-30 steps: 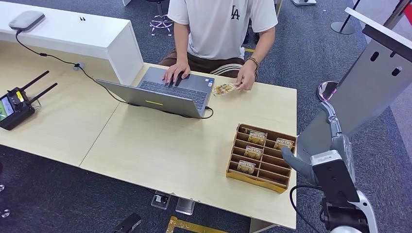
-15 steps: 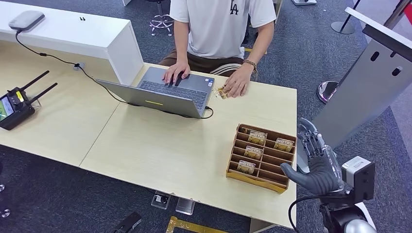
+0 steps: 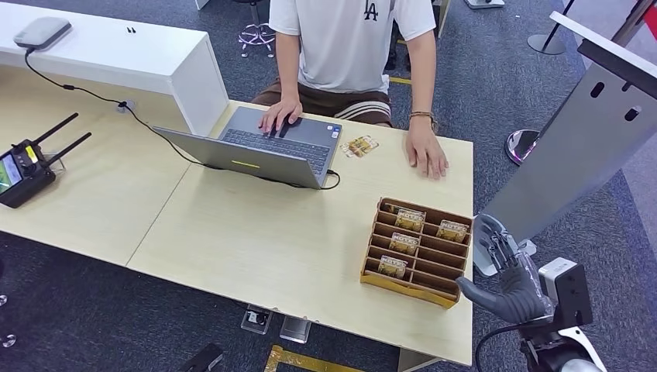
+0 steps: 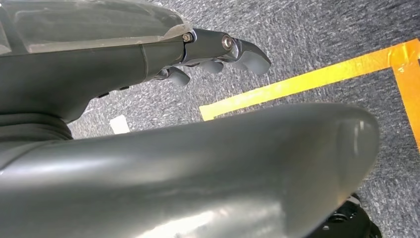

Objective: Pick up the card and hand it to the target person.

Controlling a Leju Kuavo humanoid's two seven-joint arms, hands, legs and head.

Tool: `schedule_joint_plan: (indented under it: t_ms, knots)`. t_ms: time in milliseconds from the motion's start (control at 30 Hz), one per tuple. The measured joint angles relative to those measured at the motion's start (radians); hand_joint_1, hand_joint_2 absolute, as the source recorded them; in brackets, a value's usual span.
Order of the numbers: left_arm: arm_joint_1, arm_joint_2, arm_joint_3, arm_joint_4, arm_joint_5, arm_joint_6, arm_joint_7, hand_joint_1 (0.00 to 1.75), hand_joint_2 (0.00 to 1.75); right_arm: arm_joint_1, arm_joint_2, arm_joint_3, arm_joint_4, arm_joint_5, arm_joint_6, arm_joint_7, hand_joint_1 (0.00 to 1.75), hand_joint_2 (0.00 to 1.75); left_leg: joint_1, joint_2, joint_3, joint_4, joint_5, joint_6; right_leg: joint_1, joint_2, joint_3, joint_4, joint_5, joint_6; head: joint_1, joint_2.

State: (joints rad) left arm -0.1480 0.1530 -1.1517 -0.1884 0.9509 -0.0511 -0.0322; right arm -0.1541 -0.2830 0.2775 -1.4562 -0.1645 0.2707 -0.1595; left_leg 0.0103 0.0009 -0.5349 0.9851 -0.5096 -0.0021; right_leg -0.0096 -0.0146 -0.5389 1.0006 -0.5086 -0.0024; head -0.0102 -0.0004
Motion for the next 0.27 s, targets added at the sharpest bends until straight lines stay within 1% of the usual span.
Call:
schedule_joint_plan:
  t_ms: [267]
  knots:
    - [0.010, 0.002, 0.000, 0.000, 0.007, 0.000, -0.004, 0.00, 0.00, 0.003, -0.017, -0.006, 0.006, 0.005, -0.001, 0.003, 0.00, 1.75, 0.000, 0.000, 0.000, 0.000, 0.000, 0.000, 0.000, 0.000, 0.000, 0.000, 0.000, 0.000, 0.000, 0.000]
